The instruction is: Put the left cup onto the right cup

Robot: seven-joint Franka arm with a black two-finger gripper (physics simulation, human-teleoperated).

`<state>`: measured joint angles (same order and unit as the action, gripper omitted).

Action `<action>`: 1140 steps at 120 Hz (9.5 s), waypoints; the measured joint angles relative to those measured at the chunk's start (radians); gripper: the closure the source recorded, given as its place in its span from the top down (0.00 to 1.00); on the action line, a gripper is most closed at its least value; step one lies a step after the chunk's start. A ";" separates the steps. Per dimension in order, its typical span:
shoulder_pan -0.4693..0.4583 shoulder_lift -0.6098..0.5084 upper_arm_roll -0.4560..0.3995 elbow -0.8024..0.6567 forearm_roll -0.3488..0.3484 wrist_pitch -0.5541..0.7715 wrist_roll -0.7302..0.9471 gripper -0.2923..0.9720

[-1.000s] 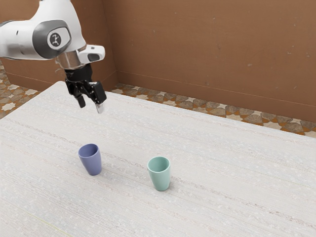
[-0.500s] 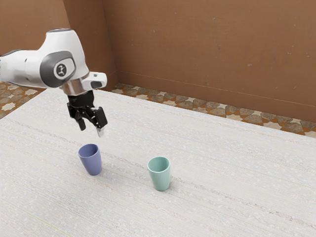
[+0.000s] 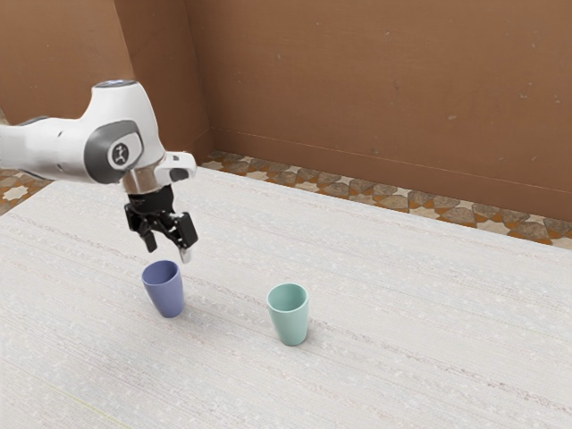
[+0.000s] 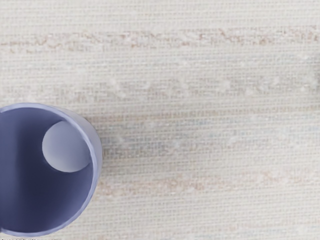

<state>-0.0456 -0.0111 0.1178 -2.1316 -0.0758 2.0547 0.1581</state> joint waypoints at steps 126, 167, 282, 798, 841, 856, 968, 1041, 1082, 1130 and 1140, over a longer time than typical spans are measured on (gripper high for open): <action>-0.004 0.142 0.022 0.011 0.034 0.129 -0.010 0.53; -0.002 0.180 0.033 0.011 0.048 0.168 -0.011 0.53; -0.002 0.232 0.034 0.006 0.050 0.207 -0.012 0.19; -0.240 0.217 -0.195 0.235 0.079 0.068 -0.035 0.15; -0.241 0.223 -0.194 0.231 0.072 0.073 -0.029 0.54; -0.241 0.221 -0.194 0.231 0.072 0.073 -0.027 0.64; -0.239 0.092 -0.139 0.302 0.069 -0.063 -0.004 0.77; -0.143 0.141 -0.036 0.502 0.057 -0.219 0.014 0.77; -0.141 0.137 -0.017 0.547 0.059 -0.265 0.024 0.77; -0.142 0.134 -0.015 0.549 0.055 -0.283 0.030 0.77; -0.142 0.134 -0.014 0.549 0.054 -0.285 0.030 0.77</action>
<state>-0.1874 0.1232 0.1036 -1.5826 -0.0214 1.7695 0.1885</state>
